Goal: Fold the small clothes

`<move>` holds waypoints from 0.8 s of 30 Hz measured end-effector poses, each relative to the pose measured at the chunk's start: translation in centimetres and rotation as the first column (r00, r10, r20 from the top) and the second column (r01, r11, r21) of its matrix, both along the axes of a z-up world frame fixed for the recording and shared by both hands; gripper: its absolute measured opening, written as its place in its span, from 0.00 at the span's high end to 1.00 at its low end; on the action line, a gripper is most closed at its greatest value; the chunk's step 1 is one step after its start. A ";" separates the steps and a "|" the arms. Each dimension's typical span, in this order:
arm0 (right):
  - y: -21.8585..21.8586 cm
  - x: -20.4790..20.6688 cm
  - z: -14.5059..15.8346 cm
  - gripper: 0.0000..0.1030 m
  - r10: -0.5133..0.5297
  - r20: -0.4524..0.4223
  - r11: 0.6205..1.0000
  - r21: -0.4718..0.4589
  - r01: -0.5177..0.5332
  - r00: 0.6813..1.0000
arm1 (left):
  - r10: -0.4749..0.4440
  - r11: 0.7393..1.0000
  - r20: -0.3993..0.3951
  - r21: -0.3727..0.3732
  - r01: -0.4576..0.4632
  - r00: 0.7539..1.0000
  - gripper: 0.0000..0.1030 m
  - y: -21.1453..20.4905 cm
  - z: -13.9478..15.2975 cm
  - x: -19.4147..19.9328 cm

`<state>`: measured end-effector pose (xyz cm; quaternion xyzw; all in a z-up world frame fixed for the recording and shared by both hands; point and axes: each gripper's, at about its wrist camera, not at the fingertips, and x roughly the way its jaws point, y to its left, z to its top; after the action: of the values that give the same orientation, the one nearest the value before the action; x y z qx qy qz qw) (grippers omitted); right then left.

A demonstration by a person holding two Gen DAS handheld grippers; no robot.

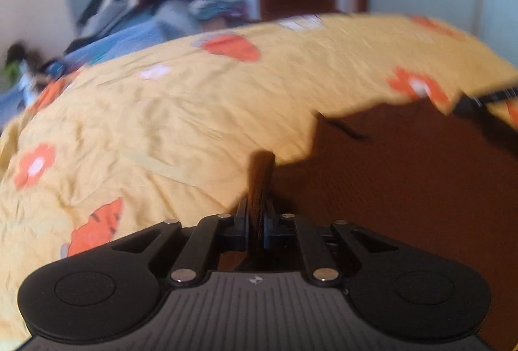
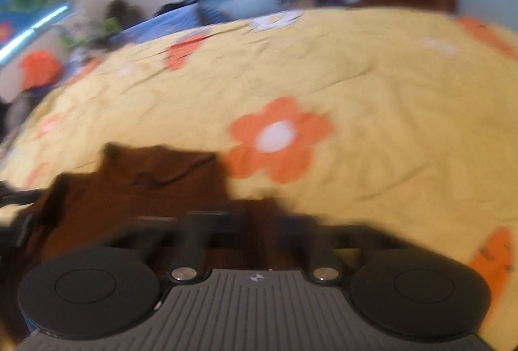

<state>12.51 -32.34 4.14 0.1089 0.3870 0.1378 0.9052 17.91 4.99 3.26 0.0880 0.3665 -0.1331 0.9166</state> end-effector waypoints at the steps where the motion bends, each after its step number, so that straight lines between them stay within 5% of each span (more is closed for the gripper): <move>1: -0.1 -0.4 0.7 0.85 0.003 0.040 1.000 -0.003 -0.003 0.999 | 0.040 0.998 -0.014 -0.041 -0.040 0.999 0.93 1.0 0.1 0.5; 3: -0.9 -0.7 1.4 0.85 -0.040 0.100 0.999 0.020 0.039 0.994 | 0.105 0.990 -0.075 -0.092 -0.111 0.992 0.93 2.5 -1.1 1.5; 8: -0.9 -0.2 -1.7 0.83 -0.095 0.060 0.995 -0.017 0.096 0.994 | 0.173 0.975 -0.034 -0.133 -0.176 0.984 0.90 3.5 -1.6 0.3; 11: -0.8 -1.4 -0.8 0.42 -0.131 0.053 0.991 0.021 0.130 0.990 | 0.193 0.968 0.005 -0.165 -0.190 0.981 0.89 4.2 0.6 -1.6; 13: -1.1 -3.3 1.0 0.40 -0.153 0.120 0.987 0.061 0.147 0.981 | 0.157 0.973 0.060 -0.180 -0.144 0.986 0.87 4.1 2.3 -3.1; 15: -1.0 -4.8 2.9 0.40 -0.162 0.170 0.985 0.080 0.150 0.972 | 0.094 0.980 0.086 -0.186 -0.077 0.992 0.69 2.8 3.3 -3.7; 17: 0.2 -5.4 3.9 0.40 -0.114 0.181 0.992 0.073 0.103 0.977 | 0.054 0.987 0.072 -0.158 -0.042 0.996 0.25 0.7 2.7 -3.1; 20: 3.6 -4.5 2.5 0.38 -0.027 0.135 0.998 -0.046 0.034 0.990 | 0.032 0.996 -0.042 -0.080 -0.036 0.999 0.24 -2.1 -0.5 -0.4; 21: 4.2 -3.9 1.3 0.38 -0.018 0.103 0.997 -0.079 0.026 0.994 | 0.043 0.998 -0.074 -0.040 -0.046 0.996 0.20 -2.6 -2.1 0.6; 22: 4.5 -3.2 -0.2 0.37 -0.023 0.058 0.992 -0.120 0.030 0.998 | 0.054 0.999 -0.007 -0.005 -0.054 0.999 0.05 -2.8 -3.1 0.5; 24: 4.4 -4.4 -2.5 0.35 0.013 0.159 0.982 -0.186 0.017 0.987 | 0.082 0.994 -0.027 -0.072 -0.084 0.996 0.01 -1.8 -3.4 1.3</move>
<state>8.14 -27.93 1.67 0.0122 0.3247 0.1084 0.9395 19.23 3.16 -0.14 0.0374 0.3758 -0.1091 0.9195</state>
